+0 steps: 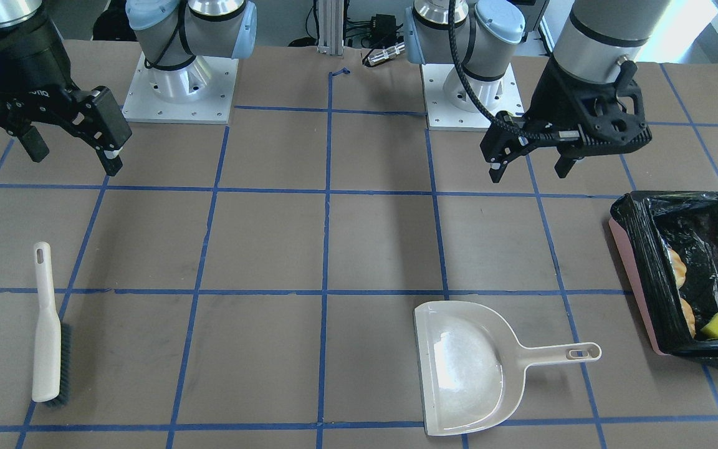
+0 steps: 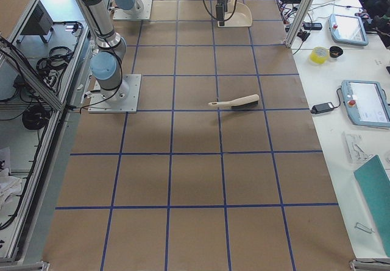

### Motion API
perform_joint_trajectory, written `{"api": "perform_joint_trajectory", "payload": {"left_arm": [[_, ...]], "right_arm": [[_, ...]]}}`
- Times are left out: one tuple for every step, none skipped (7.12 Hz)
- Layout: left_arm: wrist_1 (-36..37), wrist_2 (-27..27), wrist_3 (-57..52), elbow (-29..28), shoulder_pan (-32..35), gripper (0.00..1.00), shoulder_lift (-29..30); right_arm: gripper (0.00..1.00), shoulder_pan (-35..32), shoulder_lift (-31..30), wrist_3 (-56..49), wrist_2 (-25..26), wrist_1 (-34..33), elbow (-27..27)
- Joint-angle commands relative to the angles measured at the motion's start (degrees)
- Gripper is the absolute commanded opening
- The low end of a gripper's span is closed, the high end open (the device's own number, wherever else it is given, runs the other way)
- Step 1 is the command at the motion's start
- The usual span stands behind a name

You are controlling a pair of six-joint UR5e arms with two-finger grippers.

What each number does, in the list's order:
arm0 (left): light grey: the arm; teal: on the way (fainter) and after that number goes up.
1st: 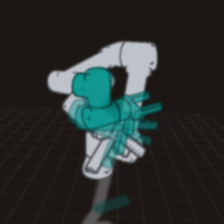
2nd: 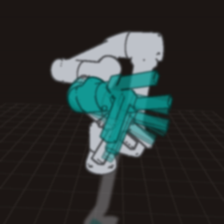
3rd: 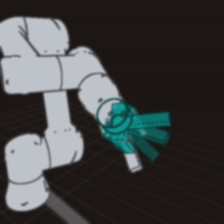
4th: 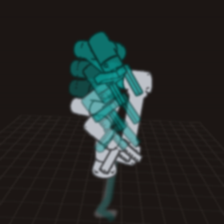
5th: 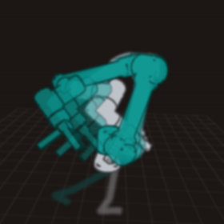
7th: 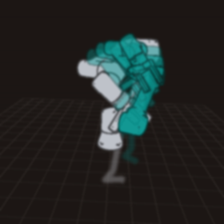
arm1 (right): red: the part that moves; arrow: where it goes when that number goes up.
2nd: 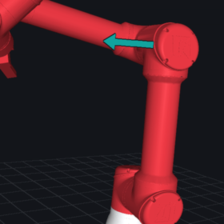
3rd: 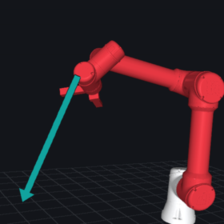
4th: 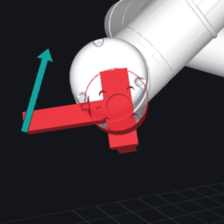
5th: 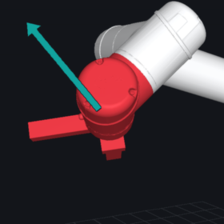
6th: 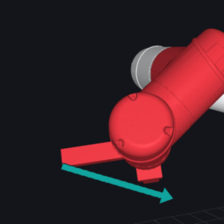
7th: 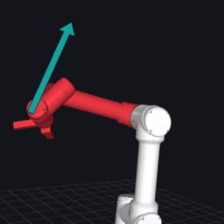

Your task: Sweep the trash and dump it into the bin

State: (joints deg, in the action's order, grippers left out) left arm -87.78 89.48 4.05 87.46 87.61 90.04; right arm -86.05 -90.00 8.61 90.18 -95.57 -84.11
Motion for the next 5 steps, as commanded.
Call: {"api": "perform_joint_trajectory", "payload": {"left_arm": [[-0.7, -0.4, 0.0, 0.9, 0.2, 1.00, -1.1], [-1.0, -0.5, 0.0, 1.0, 0.3, 1.00, -1.0], [-1.0, -0.6, 0.0, 1.0, 0.3, 1.00, -1.1], [-1.0, -0.3, 0.0, 1.1, 0.3, 1.00, -1.1], [-1.0, -0.3, 0.0, 1.1, 0.3, 1.00, -1.4]], "right_arm": [[1.00, 0.0, 0.0, 0.0, 0.0, 0.0, 0.0], [1.00, 0.0, 0.0, 0.0, 0.0, 0.0, 0.0], [1.00, 0.0, 0.0, 0.0, 0.0, -0.1, 0.0], [1.00, 0.0, 0.0, 0.0, 0.0, -0.1, 0.0], [1.00, 0.0, 0.0, -0.1, 0.0, -0.1, 0.0]]}}
